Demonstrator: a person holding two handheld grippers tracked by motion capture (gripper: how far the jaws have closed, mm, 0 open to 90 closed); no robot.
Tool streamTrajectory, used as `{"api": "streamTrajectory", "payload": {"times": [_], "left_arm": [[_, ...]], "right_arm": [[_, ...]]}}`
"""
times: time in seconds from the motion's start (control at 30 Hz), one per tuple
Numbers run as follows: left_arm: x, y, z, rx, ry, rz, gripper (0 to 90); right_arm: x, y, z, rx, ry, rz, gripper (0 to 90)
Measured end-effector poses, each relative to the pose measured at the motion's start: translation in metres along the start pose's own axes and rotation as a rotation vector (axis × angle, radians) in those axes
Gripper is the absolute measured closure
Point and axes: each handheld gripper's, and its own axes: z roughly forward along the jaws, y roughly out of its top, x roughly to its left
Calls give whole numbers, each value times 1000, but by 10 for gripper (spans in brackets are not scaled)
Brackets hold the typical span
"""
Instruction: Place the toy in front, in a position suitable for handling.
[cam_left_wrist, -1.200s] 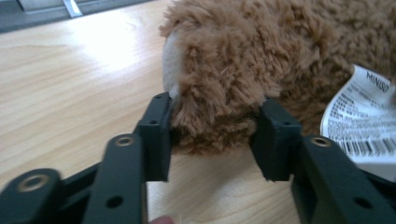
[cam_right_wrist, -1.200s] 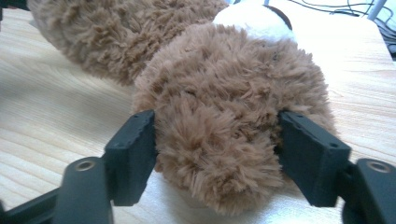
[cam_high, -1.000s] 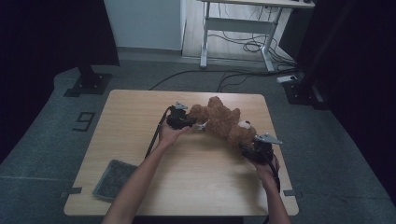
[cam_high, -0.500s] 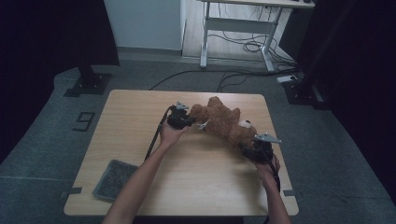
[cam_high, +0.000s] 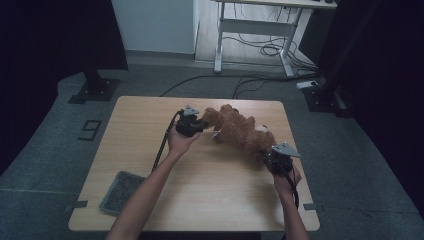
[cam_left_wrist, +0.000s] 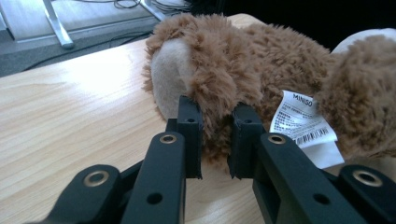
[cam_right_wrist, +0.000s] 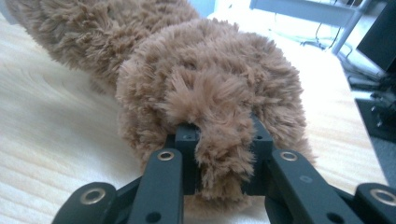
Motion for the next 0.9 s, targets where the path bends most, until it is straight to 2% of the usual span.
{"api": "streamTrajectory", "payload": {"times": [0.2,0.27,0.33,0.37,0.5,0.73,0.9], "left_arm": [[4,-1,-23,-29,-4,-9,778],[4,-1,-28,-31,-1,-8,780],[6,-1,-40,-45,0,-9,781],[7,-1,-53,-57,2,-3,781],[9,-3,-75,-80,0,-5,781],[8,-13,-108,-80,-2,1,782],[5,-21,-123,-81,2,-2,782]], "right_arm": [[8,6,-2,-31,8,-11,741],[12,8,-2,-37,25,3,740],[17,10,-1,-48,29,-4,741],[19,11,-1,-52,33,-7,741],[26,15,0,-71,63,-4,742],[34,20,-5,-94,127,-21,742],[39,21,-9,-109,157,-31,742]]}}
